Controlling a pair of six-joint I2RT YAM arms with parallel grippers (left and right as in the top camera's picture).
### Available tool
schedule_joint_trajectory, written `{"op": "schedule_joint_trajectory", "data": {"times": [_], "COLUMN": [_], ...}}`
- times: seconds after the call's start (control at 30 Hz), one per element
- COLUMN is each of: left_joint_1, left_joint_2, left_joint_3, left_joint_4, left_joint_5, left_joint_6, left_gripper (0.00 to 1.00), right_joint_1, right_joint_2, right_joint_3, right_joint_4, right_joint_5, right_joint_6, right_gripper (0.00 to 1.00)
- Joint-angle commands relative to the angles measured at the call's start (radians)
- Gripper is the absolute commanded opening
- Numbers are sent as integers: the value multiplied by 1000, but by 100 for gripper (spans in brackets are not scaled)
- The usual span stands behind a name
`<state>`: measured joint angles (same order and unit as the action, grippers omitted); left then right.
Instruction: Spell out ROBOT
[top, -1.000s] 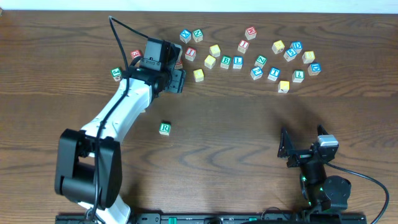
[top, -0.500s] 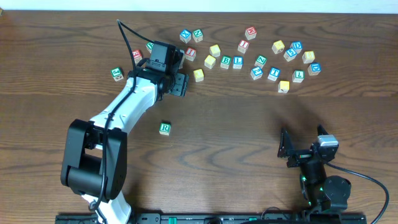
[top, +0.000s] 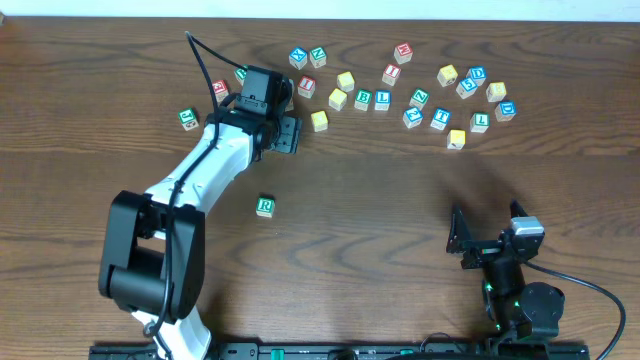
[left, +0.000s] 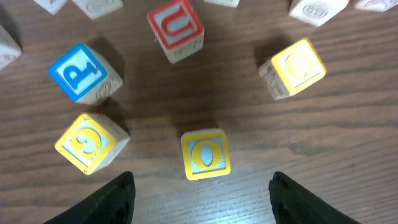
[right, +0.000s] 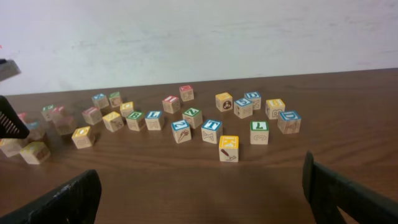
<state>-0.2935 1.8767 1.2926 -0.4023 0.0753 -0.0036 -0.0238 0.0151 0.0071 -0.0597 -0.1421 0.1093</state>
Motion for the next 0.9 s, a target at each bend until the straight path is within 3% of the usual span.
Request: {"op": "schedule_joint_trajectory", "data": {"times": [0.0,0.4,0.87], "left_joint_1": [0,0,0], "left_joint_2": [58,117,138], "left_joint_3": [68,304,316], "left_joint_4": [-45,-228,-309], "left_joint_5": [-13,-13,-12], "left_joint_6": [-13,10,10], "left_gripper": [68,68,66], "right_joint_1": [-6,-6,-6], "right_joint_2": [-4,-4,-4], "right_joint_3": [-2,-2,-2], "right_joint_4": [-3,-3,-3], "right_joint_5": [-6,-6,-6], "right_joint_6": [-10,-10,-10], "right_gripper": [99,99,99]}}
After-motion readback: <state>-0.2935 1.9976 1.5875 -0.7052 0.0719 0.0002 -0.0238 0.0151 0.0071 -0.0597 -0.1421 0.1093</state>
